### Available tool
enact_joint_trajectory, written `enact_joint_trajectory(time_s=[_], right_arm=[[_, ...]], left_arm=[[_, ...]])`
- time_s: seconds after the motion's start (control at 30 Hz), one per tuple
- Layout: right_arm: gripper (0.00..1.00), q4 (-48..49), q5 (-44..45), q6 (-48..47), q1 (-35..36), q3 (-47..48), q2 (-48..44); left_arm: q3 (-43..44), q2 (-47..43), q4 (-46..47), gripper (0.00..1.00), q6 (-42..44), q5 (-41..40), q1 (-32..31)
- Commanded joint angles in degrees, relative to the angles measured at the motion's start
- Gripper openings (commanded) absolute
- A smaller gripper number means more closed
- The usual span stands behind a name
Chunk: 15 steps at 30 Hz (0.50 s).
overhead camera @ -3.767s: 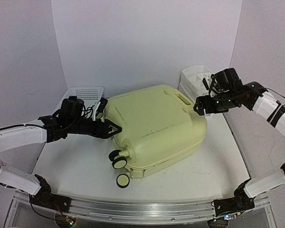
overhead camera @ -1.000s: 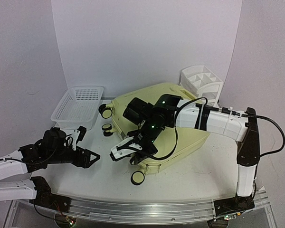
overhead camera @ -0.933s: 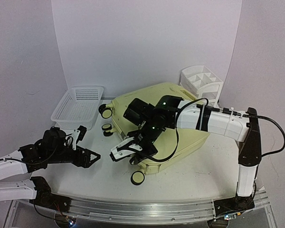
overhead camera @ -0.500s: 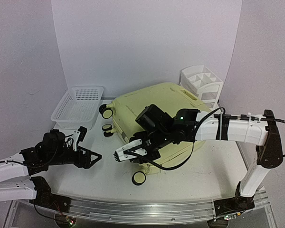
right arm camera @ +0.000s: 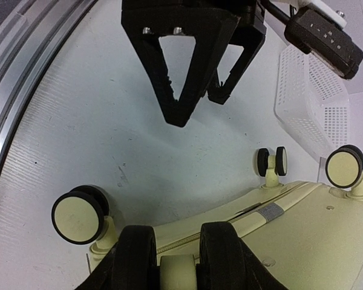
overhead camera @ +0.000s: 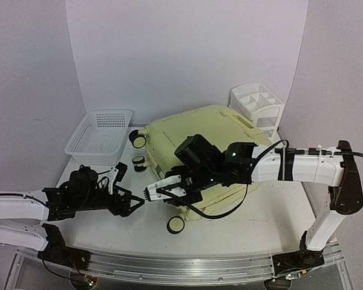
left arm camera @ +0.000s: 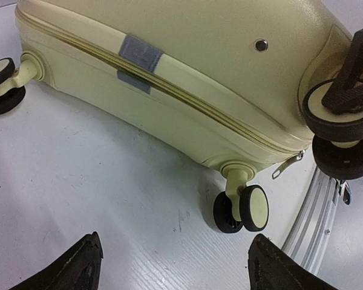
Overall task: Open, take out, and arrange the luggage
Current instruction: Hold the wheels of the luggage.
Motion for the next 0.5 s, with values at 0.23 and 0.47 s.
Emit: enact_joint_trajectory(time_s=[0.23, 0.47], right_arm=[[0.00, 15.3, 2.5, 17.4, -2.5, 14.7, -1.4], [0.00, 15.9, -1.5, 16.5, -3.8, 17.0, -2.3]], left_arm=[[7.9, 11.2, 16.6, 0.83, 7.1, 1.0, -4.1], [5.4, 8.9, 19.0, 0.82, 12.8, 1.3, -4.1]])
